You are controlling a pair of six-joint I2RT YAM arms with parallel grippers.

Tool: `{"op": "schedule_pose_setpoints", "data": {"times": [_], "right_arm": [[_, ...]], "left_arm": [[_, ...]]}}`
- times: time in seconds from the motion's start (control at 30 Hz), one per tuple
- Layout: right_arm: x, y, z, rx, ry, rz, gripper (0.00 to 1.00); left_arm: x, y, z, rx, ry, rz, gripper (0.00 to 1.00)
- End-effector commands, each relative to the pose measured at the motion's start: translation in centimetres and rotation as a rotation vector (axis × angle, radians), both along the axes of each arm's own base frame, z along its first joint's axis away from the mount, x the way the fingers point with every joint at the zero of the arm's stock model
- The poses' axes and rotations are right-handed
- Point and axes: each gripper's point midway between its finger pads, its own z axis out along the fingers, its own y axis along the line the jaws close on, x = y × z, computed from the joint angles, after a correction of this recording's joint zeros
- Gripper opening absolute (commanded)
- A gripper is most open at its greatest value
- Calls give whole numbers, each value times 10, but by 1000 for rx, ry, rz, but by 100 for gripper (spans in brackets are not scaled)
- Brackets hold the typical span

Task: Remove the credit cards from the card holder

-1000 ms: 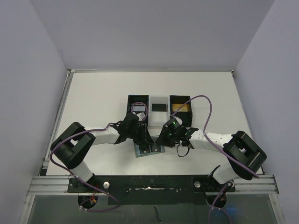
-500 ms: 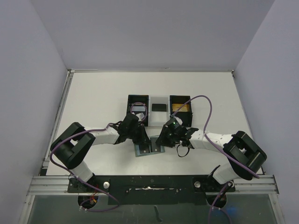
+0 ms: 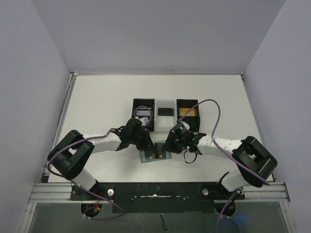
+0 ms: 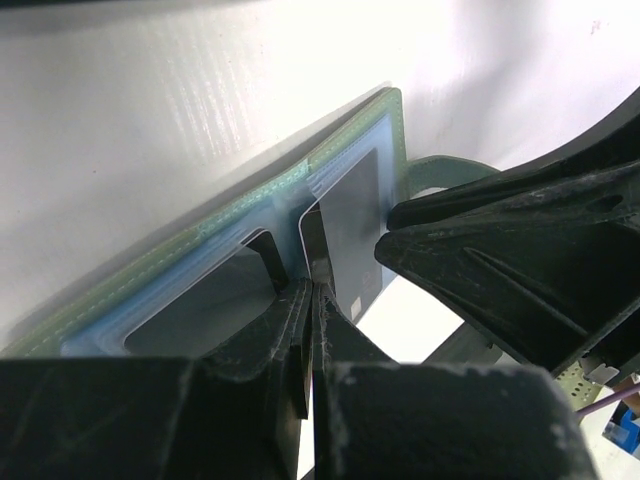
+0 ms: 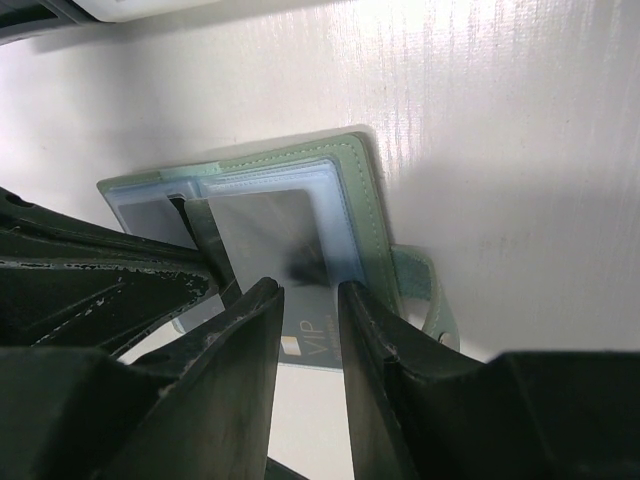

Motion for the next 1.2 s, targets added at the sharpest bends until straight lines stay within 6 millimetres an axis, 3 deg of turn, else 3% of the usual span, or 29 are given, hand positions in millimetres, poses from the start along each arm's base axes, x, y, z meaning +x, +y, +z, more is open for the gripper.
{"op": "schedule_pose_setpoints", "data": {"times": [0.0, 0.23, 0.37, 0.47, 0.83, 1.17], "right_arm": [[-9, -10, -9, -60, 39, 3, 32], [-8, -8, -7, -55, 35, 9, 32], [-8, -6, -7, -49, 32, 16, 31], [-8, -5, -8, -47, 35, 17, 31], [-13, 2, -10, -18, 49, 52, 31], [-16, 7, -12, 12, 60, 74, 28]], "left_arm": [[-6, 4, 8, -10, -20, -32, 0], [-3, 2, 14, -27, -32, -20, 1], [-8, 0, 11, -52, -13, -21, 25], [-10, 1, 6, -43, 0, -14, 32], [-14, 1, -14, -57, 51, 38, 33], [-9, -5, -11, -98, 41, 50, 33]]}}
